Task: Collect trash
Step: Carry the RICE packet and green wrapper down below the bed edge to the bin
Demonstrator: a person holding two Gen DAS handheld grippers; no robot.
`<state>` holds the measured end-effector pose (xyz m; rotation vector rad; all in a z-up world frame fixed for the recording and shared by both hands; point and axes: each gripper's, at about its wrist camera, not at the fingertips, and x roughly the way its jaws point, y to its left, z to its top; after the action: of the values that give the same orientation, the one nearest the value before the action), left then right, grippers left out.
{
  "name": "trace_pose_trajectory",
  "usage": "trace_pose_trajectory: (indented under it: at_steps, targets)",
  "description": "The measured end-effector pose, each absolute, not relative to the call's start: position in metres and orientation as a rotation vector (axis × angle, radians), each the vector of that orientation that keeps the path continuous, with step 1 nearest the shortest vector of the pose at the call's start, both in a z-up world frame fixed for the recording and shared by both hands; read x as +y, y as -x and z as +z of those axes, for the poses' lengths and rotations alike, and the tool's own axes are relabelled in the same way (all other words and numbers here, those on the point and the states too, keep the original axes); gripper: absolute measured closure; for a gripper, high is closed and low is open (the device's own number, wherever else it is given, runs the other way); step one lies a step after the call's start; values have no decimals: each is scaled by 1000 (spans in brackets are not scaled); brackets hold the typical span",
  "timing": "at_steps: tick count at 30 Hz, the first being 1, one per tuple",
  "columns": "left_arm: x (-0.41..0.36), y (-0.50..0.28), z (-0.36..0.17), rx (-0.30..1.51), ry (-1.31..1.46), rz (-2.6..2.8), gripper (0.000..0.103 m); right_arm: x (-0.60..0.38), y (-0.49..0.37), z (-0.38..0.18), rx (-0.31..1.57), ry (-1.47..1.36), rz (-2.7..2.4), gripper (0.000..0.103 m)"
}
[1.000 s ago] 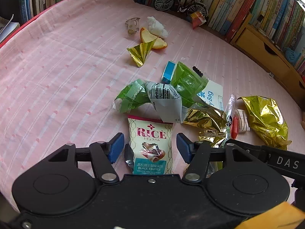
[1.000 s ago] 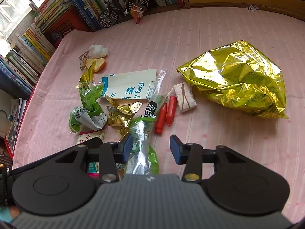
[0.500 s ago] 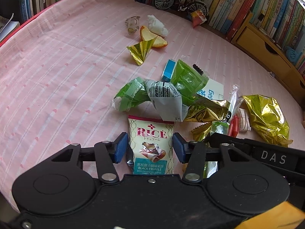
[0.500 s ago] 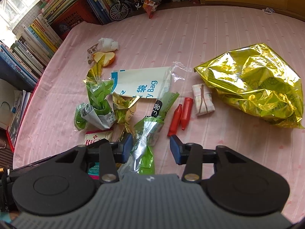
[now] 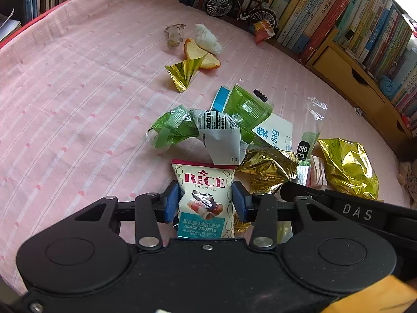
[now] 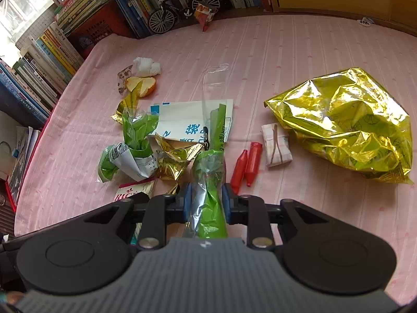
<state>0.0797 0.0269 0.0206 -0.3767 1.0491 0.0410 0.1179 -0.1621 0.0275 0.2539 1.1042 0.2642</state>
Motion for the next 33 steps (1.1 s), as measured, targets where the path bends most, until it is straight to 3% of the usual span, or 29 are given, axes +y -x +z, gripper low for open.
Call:
trace_pose_trajectory:
  at_steps: [17,33]
  targets:
    - [40,-44,42,1001,342,-24,64,-179,-85,51,1020,-265,100,74]
    - [99,46,75,966,284,-149,64,-148,27,84,962,-316,-40,74]
